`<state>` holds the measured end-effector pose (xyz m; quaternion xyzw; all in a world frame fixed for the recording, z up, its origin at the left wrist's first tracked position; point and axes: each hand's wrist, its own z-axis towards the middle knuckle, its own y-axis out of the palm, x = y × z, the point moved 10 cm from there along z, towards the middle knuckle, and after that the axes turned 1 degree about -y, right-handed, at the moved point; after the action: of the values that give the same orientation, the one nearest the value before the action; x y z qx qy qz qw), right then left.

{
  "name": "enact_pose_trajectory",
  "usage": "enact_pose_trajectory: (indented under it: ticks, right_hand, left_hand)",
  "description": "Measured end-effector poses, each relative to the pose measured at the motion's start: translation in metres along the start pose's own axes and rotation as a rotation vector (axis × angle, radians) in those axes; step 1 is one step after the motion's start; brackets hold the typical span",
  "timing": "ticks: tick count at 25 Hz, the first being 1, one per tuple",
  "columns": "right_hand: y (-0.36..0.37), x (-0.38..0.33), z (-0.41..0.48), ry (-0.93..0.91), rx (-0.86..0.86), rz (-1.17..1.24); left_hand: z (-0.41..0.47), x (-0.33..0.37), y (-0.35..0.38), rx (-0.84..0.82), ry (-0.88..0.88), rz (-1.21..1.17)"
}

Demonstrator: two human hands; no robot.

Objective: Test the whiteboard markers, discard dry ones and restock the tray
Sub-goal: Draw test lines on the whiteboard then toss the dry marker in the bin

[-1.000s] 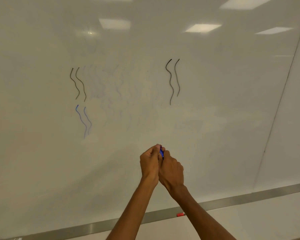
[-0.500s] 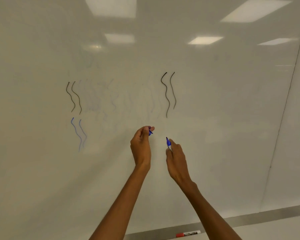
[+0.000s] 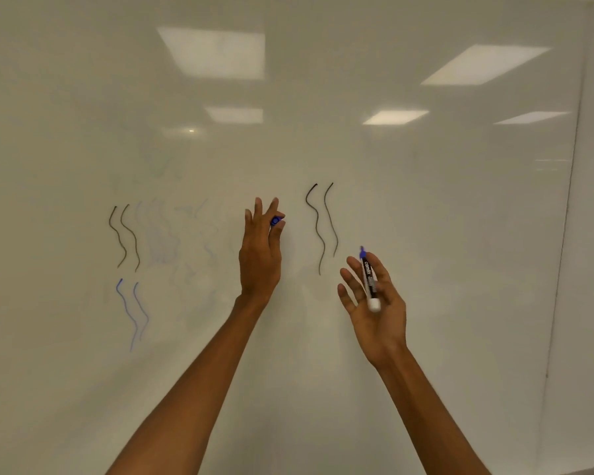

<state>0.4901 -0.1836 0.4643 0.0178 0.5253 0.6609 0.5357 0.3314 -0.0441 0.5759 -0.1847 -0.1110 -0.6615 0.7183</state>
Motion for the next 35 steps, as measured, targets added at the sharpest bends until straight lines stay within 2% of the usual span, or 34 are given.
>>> enact_pose_trajectory:
  ticks: [8,12,15,27,32,35]
  right_hand:
    - [-0.007,-0.007,0.029,-0.104,0.035,-0.238]
    - [-0.002,-0.027,0.052,-0.334,0.15,-0.467]
    - [0.02,-0.055,0.064,-0.525,0.142,-0.629]
    - [0.073,-0.102,0.098,-0.977,0.17,-1.182]
    - [0.06,-0.079,0.072,-1.052,0.181,-1.497]
    - [0.016,-0.058,0.045,-0.968,0.287,-1.501]
  left_hand:
    - [0.021,-0.034,0.022,0.053,0.05,0.039]
    - [0.024,-0.036,0.024,0.121,0.133,0.116]
    - [0.023,-0.034,0.024,0.148,0.184,0.144]
    - [0.024,-0.028,0.028,0.16,0.274,0.165]
    - [0.024,-0.022,0.023,0.202,0.311,0.174]
    - [0.024,-0.02,0.023,0.211,0.321,0.177]
